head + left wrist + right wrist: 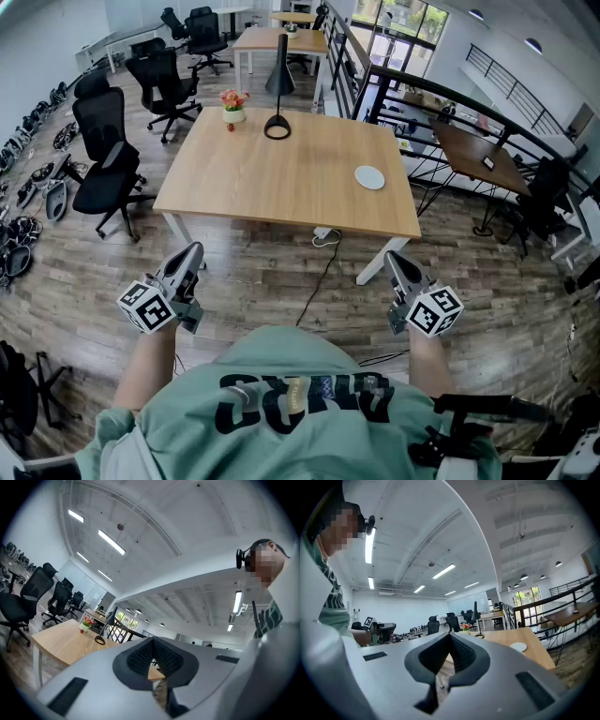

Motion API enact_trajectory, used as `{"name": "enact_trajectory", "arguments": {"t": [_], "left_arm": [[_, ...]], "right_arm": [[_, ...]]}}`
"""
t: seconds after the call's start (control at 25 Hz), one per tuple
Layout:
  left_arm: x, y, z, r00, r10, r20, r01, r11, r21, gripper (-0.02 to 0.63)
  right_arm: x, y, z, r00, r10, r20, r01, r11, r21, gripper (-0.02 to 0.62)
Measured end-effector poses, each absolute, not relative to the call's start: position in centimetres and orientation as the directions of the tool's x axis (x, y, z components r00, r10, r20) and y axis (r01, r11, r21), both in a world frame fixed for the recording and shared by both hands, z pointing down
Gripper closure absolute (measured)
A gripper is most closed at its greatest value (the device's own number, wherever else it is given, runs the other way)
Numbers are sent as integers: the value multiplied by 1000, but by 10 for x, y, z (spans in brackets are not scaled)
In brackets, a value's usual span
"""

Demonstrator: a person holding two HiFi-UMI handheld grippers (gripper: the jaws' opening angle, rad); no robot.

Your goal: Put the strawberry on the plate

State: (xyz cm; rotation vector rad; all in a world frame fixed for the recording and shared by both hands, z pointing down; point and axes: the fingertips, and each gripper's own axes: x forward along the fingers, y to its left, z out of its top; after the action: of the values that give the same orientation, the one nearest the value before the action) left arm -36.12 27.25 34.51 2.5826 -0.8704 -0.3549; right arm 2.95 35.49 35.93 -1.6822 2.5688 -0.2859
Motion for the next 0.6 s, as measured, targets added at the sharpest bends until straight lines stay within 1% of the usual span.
{"name": "enact_trajectory", "arguments": {"t": [0.28, 0.44, 0.6], "left_arm": [[-353, 276, 342, 778, -617, -116, -518, -735, 438, 604], [-342, 276, 338, 786, -608, -116, -508, -741, 439, 603], [-332, 280, 339, 782, -612, -116, -512, -737, 441, 603]], "right_arm": [[38, 358, 359, -407, -913, 44, -904, 395, -166, 591], [49, 359, 357, -394, -919, 19, -904, 384, -187, 592], [63, 355, 360, -396, -918, 22, -902, 385, -194, 591]]}}
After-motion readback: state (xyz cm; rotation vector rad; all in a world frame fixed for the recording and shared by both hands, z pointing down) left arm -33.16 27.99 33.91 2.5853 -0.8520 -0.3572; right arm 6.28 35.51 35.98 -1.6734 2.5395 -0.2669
